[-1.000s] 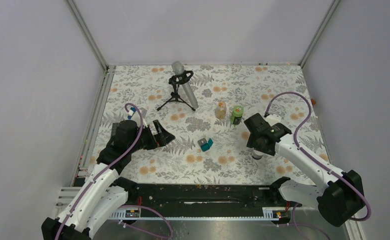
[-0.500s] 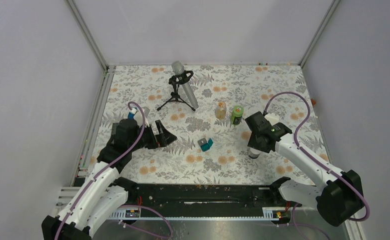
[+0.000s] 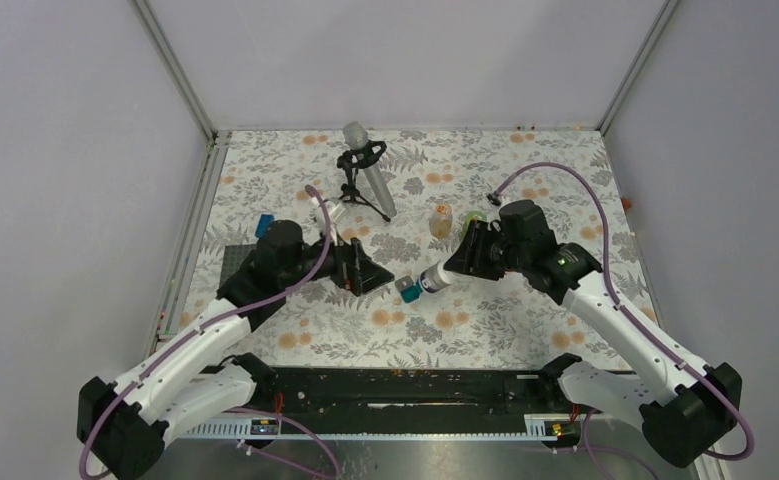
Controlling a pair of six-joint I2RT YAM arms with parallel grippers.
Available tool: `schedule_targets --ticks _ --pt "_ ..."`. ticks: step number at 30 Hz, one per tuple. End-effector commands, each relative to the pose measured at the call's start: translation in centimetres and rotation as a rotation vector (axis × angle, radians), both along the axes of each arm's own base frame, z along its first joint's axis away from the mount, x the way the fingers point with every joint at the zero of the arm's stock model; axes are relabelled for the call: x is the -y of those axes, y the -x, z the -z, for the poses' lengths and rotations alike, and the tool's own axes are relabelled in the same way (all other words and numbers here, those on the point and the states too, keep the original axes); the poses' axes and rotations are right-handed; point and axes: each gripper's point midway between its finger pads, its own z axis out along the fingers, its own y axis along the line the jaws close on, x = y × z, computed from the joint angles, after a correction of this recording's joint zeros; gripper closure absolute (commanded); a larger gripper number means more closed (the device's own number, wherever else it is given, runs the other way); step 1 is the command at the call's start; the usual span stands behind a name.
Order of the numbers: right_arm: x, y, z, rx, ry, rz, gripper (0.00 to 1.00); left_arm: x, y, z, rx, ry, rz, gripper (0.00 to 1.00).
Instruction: Sort the pills into containers
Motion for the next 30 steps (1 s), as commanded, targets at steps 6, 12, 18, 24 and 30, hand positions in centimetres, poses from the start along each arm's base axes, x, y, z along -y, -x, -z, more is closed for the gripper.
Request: schedule_targets --ticks 6,12,18,24,30 --pt "-6.7 2.0 -9.8 0.208 -0.316 -0.369 0.81 5.8 0.6 -5.4 0.314 0.032 0.264 0.05" --pt "-7.5 4.7 -11.0 0.219 -0.39 -0.543 0.81 6.2 3.0 -5.3 0.338 0.003 0.472 0.06" --pt "-7.4 5.9 -12.4 0.256 -0.425 -0.608 0.81 6.4 4.8 -4.3 0.274 0.023 0.575 0.18" --pt "-7.4 6.5 -12.6 0.279 -0.432 -0.657 0.82 6.5 6.1 -4.1 0.228 0.053 0.651 0.2" --pt "-7.5 6.8 -13.5 0.315 -0.448 -0.685 0.82 6.7 6.4 -4.1 0.189 0.065 0.668 0.27"
